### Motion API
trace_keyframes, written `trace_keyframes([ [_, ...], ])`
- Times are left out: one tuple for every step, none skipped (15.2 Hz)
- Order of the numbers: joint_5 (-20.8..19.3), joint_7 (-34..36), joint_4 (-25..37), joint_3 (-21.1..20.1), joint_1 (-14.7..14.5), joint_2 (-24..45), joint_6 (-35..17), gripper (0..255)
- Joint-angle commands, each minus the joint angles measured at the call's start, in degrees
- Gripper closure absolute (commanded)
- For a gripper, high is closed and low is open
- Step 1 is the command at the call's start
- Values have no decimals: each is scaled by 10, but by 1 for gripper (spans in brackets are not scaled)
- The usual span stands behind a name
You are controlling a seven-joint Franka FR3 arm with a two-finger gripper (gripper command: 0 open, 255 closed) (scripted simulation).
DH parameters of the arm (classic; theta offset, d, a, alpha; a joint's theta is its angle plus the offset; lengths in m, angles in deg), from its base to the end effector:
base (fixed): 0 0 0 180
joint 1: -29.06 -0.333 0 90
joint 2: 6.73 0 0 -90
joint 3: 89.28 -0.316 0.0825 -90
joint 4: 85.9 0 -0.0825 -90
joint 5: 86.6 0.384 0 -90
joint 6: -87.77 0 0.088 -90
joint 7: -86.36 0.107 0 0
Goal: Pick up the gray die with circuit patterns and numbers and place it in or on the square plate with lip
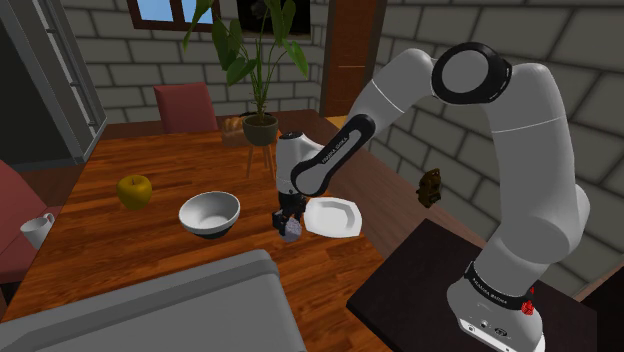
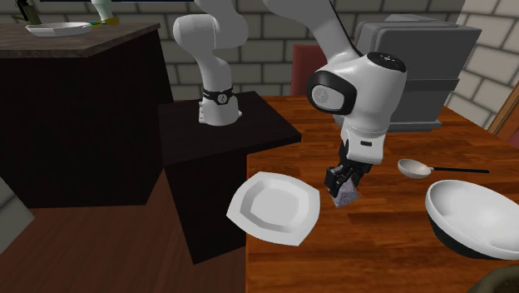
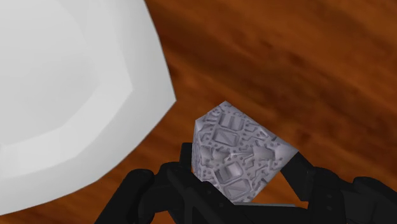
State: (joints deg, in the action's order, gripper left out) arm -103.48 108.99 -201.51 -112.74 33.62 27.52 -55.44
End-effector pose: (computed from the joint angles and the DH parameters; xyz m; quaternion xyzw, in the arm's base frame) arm 0.5611 0.1933 0.1685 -0.9975 -0.0596 0.0320 0.0193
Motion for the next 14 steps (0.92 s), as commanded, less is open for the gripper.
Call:
trace_keyframes([
  [0, 0, 0, 0, 0, 1, 0, 255],
  [0, 0, 0, 0, 0, 1, 0, 255],
  [0, 1, 0, 1, -1, 1, 0, 255],
  [0, 0, 0, 1, 0, 1, 0, 255],
  [0, 0, -1, 0, 0, 0, 0, 255],
  [3, -2, -2, -3, 3, -7, 5, 255],
  [7, -4, -4, -6, 5, -13, 10, 255],
  [10, -6, -5, -9, 7, -19, 15, 255],
  [13, -7, -6, -12, 9, -26, 21, 255],
  [17, -9, -7, -15, 12, -32, 26, 255],
  [20, -11, -7, -18, 14, -38, 31, 255],
  [23, -13, -8, -20, 16, -44, 36, 255],
  [27, -15, -9, -23, 18, -51, 42, 255],
  [30, -17, -9, -26, 20, -57, 47, 255],
])
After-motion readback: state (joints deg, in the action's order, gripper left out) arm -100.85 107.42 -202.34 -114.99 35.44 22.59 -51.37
